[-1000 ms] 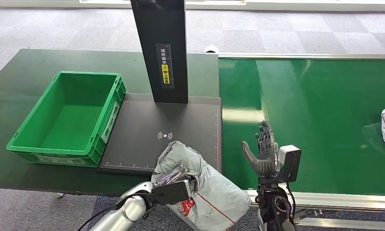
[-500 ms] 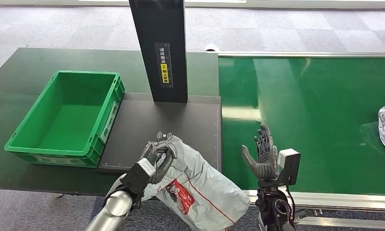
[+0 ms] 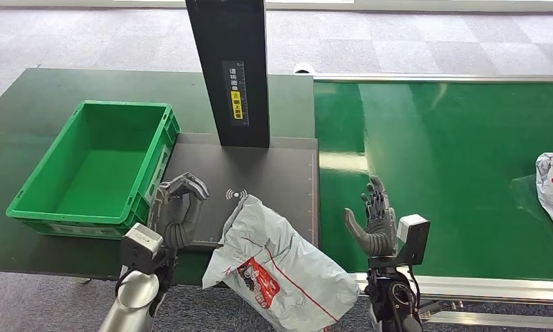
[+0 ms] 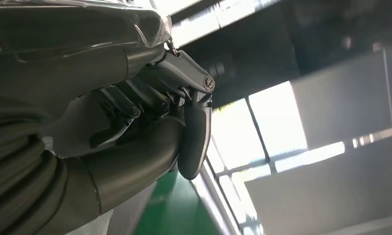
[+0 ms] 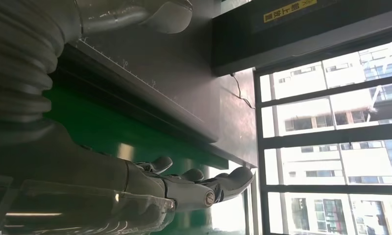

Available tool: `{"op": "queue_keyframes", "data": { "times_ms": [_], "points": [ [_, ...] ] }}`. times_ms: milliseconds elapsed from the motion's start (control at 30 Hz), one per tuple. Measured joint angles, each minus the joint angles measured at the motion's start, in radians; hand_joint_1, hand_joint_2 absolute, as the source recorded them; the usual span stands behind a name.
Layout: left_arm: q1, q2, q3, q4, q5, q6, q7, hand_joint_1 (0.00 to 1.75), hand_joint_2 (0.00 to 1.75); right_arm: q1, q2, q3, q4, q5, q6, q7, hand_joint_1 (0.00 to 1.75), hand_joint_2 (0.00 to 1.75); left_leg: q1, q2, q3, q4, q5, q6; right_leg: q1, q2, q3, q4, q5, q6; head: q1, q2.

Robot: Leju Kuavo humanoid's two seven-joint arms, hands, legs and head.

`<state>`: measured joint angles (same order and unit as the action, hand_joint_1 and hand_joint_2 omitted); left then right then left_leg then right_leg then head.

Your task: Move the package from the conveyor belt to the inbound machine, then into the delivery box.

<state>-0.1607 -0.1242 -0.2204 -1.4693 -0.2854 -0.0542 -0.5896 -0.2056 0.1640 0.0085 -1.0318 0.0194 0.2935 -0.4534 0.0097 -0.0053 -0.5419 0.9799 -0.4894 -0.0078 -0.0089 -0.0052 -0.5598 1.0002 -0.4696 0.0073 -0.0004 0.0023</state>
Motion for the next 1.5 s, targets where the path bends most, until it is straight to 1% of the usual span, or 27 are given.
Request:
{"op": "queue_keyframes", "data": {
  "times_ms": [67, 133, 233, 467, 600, 767, 933, 1067, 1100, 1167, 1233, 1333, 1367, 1400, 1467, 1500],
  "points": [
    [0.004, 0.015, -0.020, -0.004, -0.043, -0.112, -0.014, 0.00, 1.75, -0.012, 0.000, 0.004, 0.015, 0.002, 0.007, -0.004, 0.00, 1.75, 0.000, 0.000, 0.000, 0.000, 0.000, 0.000, 0.000, 0.000, 0.000, 0.000, 0.000, 0.000, 0.000, 0.000],
    [0.007, 0.035, -0.053, -0.005, -0.131, -0.173, -0.024, 0.00, 1.75, -0.027, -0.001, 0.007, 0.031, 0.003, 0.009, -0.011, 0.00, 1.75, 0.000, 0.000, 0.000, 0.000, 0.000, 0.000, 0.000, 0.000, -0.001, 0.000, 0.000, 0.000, 0.000, 0.000],
    [0.003, 0.059, -0.098, 0.000, -0.236, -0.197, -0.007, 0.00, 1.75, -0.043, -0.002, 0.009, 0.051, 0.000, 0.009, -0.016, 0.00, 1.75, 0.000, 0.000, 0.000, 0.000, 0.000, 0.000, 0.000, 0.000, -0.001, 0.000, 0.000, 0.000, 0.000, 0.000],
    [-0.031, 0.103, -0.180, 0.070, -0.416, -0.244, 0.079, 0.00, 1.75, -0.062, -0.009, 0.012, 0.083, 0.000, 0.009, -0.018, 0.00, 1.75, 0.000, 0.000, 0.000, 0.000, 0.000, 0.000, 0.000, 0.000, -0.001, 0.000, 0.000, 0.000, 0.000, 0.000],
    [-0.050, 0.119, -0.209, 0.117, -0.472, -0.215, 0.129, 0.00, 1.75, -0.063, -0.009, 0.012, 0.091, -0.005, 0.009, -0.016, 0.00, 1.75, 0.000, 0.000, 0.000, 0.000, 0.000, 0.000, 0.000, 0.000, -0.001, 0.000, 0.000, 0.000, 0.000, 0.000],
    [-0.059, 0.124, -0.204, 0.139, -0.530, -0.063, 0.206, 0.00, 1.75, -0.041, -0.009, 0.009, 0.079, -0.012, 0.009, -0.009, 0.00, 1.75, 0.000, 0.000, -0.001, 0.000, 0.000, 0.000, 0.000, 0.000, -0.001, 0.000, 0.000, 0.000, 0.000, 0.000],
    [-0.066, 0.128, -0.188, 0.140, -0.622, 0.009, 0.286, 0.00, 1.75, -0.012, -0.009, 0.005, 0.056, -0.016, 0.009, 0.001, 0.00, 1.75, 0.000, 0.001, -0.001, 0.000, 0.000, 0.000, 0.000, 0.000, -0.002, 0.000, 0.000, 0.000, 0.000, 0.000],
    [-0.070, 0.124, -0.186, 0.152, -0.742, 0.077, 0.385, 0.00, 1.75, -0.004, -0.008, 0.003, 0.046, -0.015, 0.007, 0.006, 0.00, 1.75, 0.000, 0.001, -0.001, 0.000, 0.000, 0.000, 0.000, 0.000, -0.002, 0.000, 0.000, 0.000, 0.000, 0.000],
    [-0.070, 0.123, -0.186, 0.158, -0.767, 0.083, 0.399, 0.00, 1.75, -0.003, -0.008, 0.002, 0.046, -0.013, 0.007, 0.008, 0.00, 1.75, 0.000, 0.001, -0.001, 0.000, 0.000, 0.000, 0.000, 0.000, -0.002, 0.000, 0.000, 0.000, 0.000, 0.000],
    [-0.069, 0.118, -0.186, 0.167, -0.785, 0.067, 0.401, 0.00, 1.75, -0.003, -0.007, 0.001, 0.045, -0.010, 0.006, 0.011, 0.00, 1.75, 0.000, 0.001, -0.001, 0.000, 0.000, 0.000, 0.000, 0.000, -0.002, 0.000, 0.000, 0.000, 0.000, 0.000],
    [-0.063, 0.112, -0.186, 0.173, -0.769, 0.016, 0.375, 0.00, 1.75, -0.003, -0.006, 0.000, 0.046, -0.005, 0.006, 0.013, 0.00, 1.75, 0.000, 0.000, -0.001, 0.000, 0.000, 0.000, 0.000, 0.000, -0.002, 0.000, 0.000, 0.000, 0.000, 0.000],
    [-0.048, 0.110, -0.189, 0.177, -0.713, -0.082, 0.312, 0.00, 1.75, -0.005, -0.003, -0.001, 0.048, -0.002, 0.008, 0.014, 0.00, 1.75, 0.000, 0.000, -0.001, 0.000, 0.000, 0.000, 0.000, 0.000, -0.002, 0.000, 0.000, 0.000, 0.000, 0.000],
    [-0.042, 0.110, -0.193, 0.178, -0.690, -0.111, 0.289, 0.06, 1.75, -0.006, -0.003, -0.001, 0.049, -0.002, 0.009, 0.014, 0.00, 1.75, 0.000, 0.000, -0.001, 0.000, 0.000, 0.000, 0.000, 0.000, -0.002, 0.000, 0.000, 0.000, 0.000, 0.000],
    [-0.037, 0.111, -0.196, 0.178, -0.669, -0.134, 0.267, 0.23, 1.75, -0.008, -0.002, -0.001, 0.050, -0.001, 0.009, 0.016, 0.00, 1.75, 0.000, 0.000, -0.002, 0.000, 0.000, 0.000, 0.000, 0.000, -0.002, 0.000, 0.000, 0.000, 0.000, 0.000],
    [-0.030, 0.113, -0.207, 0.179, -0.626, -0.176, 0.228, 1.10, 1.75, -0.011, -0.001, -0.001, 0.053, -0.002, 0.009, 0.019, 0.00, 1.75, 0.000, 0.000, -0.002, 0.000, 0.000, 0.000, 0.000, 0.000, -0.002, 0.000, 0.000, 0.000, 0.000, 0.000],
    [-0.029, 0.114, -0.212, 0.180, -0.608, -0.188, 0.216, 1.48, 1.75, -0.012, -0.001, 0.000, 0.054, -0.003, 0.009, 0.021, 0.00, 1.75, 0.000, 0.000, -0.002, 0.000, 0.000, 0.000, 0.000, 0.000, -0.002, 0.000, 0.000, 0.000, 0.000, 0.000]
  ]
}}
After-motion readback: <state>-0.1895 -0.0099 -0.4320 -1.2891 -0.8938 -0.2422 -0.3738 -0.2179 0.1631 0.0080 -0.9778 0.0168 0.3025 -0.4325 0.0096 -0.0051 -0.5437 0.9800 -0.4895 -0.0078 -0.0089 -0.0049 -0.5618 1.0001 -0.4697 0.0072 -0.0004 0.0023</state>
